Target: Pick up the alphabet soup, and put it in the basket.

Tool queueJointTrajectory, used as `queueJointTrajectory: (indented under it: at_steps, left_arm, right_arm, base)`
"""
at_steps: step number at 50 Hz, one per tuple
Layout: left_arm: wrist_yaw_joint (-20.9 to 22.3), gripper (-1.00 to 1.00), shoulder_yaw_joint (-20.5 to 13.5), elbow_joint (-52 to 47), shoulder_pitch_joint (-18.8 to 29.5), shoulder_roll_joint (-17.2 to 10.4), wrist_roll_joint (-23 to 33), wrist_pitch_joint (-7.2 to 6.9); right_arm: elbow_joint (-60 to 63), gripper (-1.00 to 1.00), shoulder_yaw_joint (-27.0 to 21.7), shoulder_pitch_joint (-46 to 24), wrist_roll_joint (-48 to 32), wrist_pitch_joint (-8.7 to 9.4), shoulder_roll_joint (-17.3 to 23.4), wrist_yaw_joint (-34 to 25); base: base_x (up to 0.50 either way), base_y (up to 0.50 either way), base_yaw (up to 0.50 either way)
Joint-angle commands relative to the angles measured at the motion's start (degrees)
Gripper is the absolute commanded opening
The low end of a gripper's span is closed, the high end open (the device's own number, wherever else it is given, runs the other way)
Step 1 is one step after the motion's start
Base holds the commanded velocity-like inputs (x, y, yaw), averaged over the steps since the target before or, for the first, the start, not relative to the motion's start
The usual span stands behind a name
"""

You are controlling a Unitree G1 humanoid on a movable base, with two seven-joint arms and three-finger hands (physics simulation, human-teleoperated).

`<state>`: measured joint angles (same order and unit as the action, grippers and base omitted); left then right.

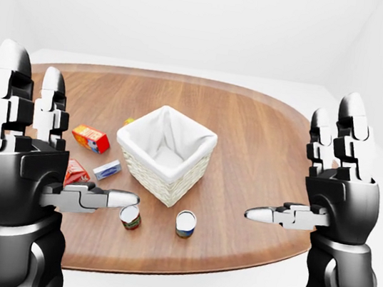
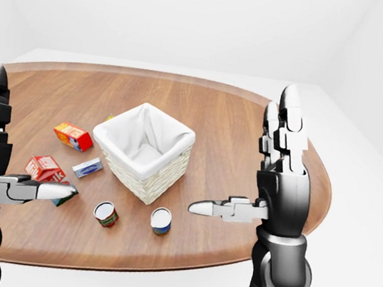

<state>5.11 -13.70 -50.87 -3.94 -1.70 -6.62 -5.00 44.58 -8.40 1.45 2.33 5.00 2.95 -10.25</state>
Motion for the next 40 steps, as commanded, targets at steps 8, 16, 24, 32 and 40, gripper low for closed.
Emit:
queueJointTrajectory:
  at_steps: [8,16,24,32,40]
  left_arm:
    - [0.13,1.00,0.17,0.25,-0.21,0.07,0.22,0.00]
    - [0.06,1.00,-0.11,0.05,-0.07,0.01,0.00,0.00]
    - [0.15,1.00,-0.47,-0.70,-0.37,0.14,-0.25,0.00]
    - [0.17,1.00,-0.59,-0.56,-0.38,0.16,-0.36,0.00]
    - [0.20,1.00,-0.54,-0.54,-0.56,0.19,-0.29,0.00]
  right_arm:
    - [-0.23,1.00,0.51,0.49,-0.77,0.00,-0.22,-0.37]
    - [0.38,1.00,0.67,0.76,-1.40,0.00,-0.36,-0.23]
    - [3.11,1.00,-0.13,3.86,-1.74,0.00,-0.76,-2.61]
    - [2.13,1.00,-0.54,6.19,-2.54,0.00,-1.22,-4.13]
    - [1.18,1.00,0.69,10.91,-4.86,0.00,-2.17,-6.40]
  base:
    - [0.41,0.00,0.00]
    - [0.18,0.00,0.00]
    - [0.00,0.00,0.00]
    - [0.00,0.00,0.00]
    - [0.00,0.00,0.00]
